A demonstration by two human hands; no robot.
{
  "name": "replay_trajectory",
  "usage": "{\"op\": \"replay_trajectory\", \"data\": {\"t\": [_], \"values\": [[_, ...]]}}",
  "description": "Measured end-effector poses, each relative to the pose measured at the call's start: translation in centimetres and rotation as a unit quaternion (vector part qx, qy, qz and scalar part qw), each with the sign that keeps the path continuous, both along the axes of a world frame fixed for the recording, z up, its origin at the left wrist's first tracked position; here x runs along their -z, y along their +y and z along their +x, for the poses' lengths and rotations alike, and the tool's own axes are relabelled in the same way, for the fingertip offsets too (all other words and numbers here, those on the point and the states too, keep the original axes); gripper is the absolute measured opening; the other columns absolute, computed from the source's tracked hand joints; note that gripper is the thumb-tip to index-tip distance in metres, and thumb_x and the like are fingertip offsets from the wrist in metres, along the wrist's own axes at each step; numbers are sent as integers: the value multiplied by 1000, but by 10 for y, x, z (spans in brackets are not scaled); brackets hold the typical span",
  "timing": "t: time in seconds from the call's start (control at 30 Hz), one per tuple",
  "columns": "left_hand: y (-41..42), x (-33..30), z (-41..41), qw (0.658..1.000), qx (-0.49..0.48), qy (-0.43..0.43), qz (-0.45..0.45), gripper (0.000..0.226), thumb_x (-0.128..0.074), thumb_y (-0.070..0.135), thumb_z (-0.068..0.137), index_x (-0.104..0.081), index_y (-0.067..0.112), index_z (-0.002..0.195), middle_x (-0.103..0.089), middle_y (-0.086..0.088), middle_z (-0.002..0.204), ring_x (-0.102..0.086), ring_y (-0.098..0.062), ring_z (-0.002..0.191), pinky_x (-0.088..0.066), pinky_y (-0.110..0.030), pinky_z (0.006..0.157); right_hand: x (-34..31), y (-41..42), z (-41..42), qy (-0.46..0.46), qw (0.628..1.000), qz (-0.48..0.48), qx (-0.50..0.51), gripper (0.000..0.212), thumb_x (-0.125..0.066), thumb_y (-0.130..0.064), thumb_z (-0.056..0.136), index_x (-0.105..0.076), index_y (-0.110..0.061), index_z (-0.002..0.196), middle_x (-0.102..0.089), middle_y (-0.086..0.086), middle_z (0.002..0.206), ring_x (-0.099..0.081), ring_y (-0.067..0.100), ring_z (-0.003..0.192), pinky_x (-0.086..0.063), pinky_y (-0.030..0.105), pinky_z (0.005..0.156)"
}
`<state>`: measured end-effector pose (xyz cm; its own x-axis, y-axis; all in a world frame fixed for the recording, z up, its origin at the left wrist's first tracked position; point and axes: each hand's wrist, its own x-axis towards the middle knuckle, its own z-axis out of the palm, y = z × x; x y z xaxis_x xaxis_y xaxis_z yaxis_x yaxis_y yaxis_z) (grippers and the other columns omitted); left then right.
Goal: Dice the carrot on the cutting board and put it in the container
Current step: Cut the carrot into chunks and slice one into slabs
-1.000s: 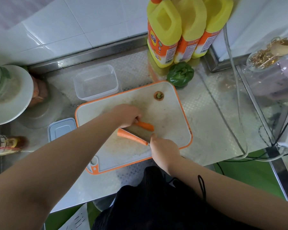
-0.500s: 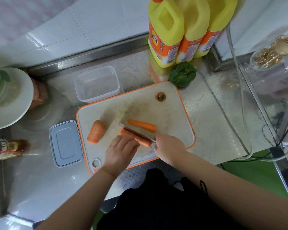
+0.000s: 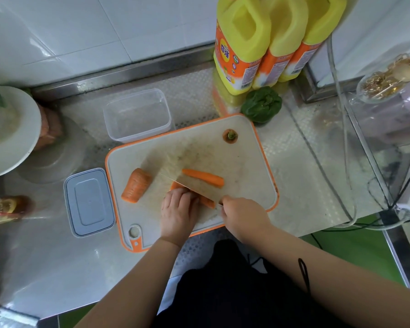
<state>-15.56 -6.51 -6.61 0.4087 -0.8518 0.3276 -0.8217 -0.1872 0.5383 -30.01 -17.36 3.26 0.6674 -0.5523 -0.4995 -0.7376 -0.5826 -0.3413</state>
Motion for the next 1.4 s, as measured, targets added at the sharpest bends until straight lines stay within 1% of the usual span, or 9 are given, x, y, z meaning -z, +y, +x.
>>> {"op": "replay_trajectory", "data": {"t": [0.17, 0.4, 0.57, 0.8, 0.87, 0.97, 1.1, 1.23, 1.4], "values": [[2, 4, 0, 1000, -4, -7, -14, 8, -59, 16, 91, -63, 10, 94, -61, -10, 95, -54, -28, 91, -43, -35, 83, -4, -1, -2, 17, 1000, 14, 6, 20, -38, -20, 98, -54, -11, 107, -64, 9, 90, -61, 30, 83, -34, 31, 60], [0, 2, 0, 1000, -2, -3, -22, 9, -59, 15, 90, -65, 9, 94, -61, -7, 96, -54, -26, 92, -43, -33, 83, -18, 2, 8, 68, 997, 26, 11, 17, -41, -6, 92, -52, -8, 105, -60, 10, 91, -61, 32, 92, -33, 31, 64], [0, 2, 1, 1000, -9, 0, -14, 15, -60, 13, 90, -70, 2, 88, -65, -11, 93, -54, -26, 91, -43, -32, 84, -23, -1, 16, 87, 996, 31, -8, 19, -43, -2, 91, -53, -6, 107, -62, 13, 105, -60, 32, 98, -36, 32, 69], [0, 4, 2, 1000, -6, 13, -17, 20, -58, 15, 93, -72, 3, 87, -66, -10, 94, -57, -26, 90, -47, -34, 84, -26, -10, 32, 131, 990, 56, -13, 25, -45, 2, 90, -57, -6, 111, -61, 14, 111, -58, 33, 106, -45, 36, 81], [-1, 4, 2, 1000, -4, 14, -23, 18, -59, 14, 92, -72, 3, 86, -66, -10, 94, -56, -26, 90, -47, -34, 84, -23, -16, 37, 139, 987, 76, -8, 23, -44, 0, 92, -60, -5, 108, -61, 15, 109, -59, 34, 104, -46, 37, 81], [0, 3, 2, 1000, -3, 13, -28, 13, -62, 11, 90, -71, 3, 85, -66, -9, 94, -56, -25, 90, -45, -32, 85, -18, -19, 38, 144, 987, 74, -14, 22, -43, 0, 93, -60, -5, 106, -62, 14, 107, -60, 33, 102, -45, 36, 78], [-1, 4, 3, 1000, 1, 17, -26, 12, -61, 10, 89, -71, 3, 86, -65, -7, 96, -56, -26, 90, -47, -34, 84, -11, -7, 34, 148, 988, 45, -27, 29, -46, 4, 91, -56, -5, 116, -60, 14, 115, -59, 33, 109, -48, 39, 87], [-2, 2, 2, 1000, -2, 14, -26, 15, -59, 9, 90, -70, 2, 84, -66, -10, 91, -56, -27, 86, -48, -35, 81, 2, 0, 29, 136, 990, 25, -11, 33, -45, 5, 91, -47, -2, 123, -61, 13, 113, -62, 31, 104, -49, 37, 82], [0, 3, 1, 1000, -8, 4, -19, 13, -62, 8, 89, -71, 1, 85, -67, -11, 92, -55, -26, 88, -48, -35, 81, 6, 1, 25, 121, 992, 26, -4, 28, -43, 1, 93, -50, -5, 119, -62, 12, 111, -61, 31, 103, -48, 37, 81]]}}
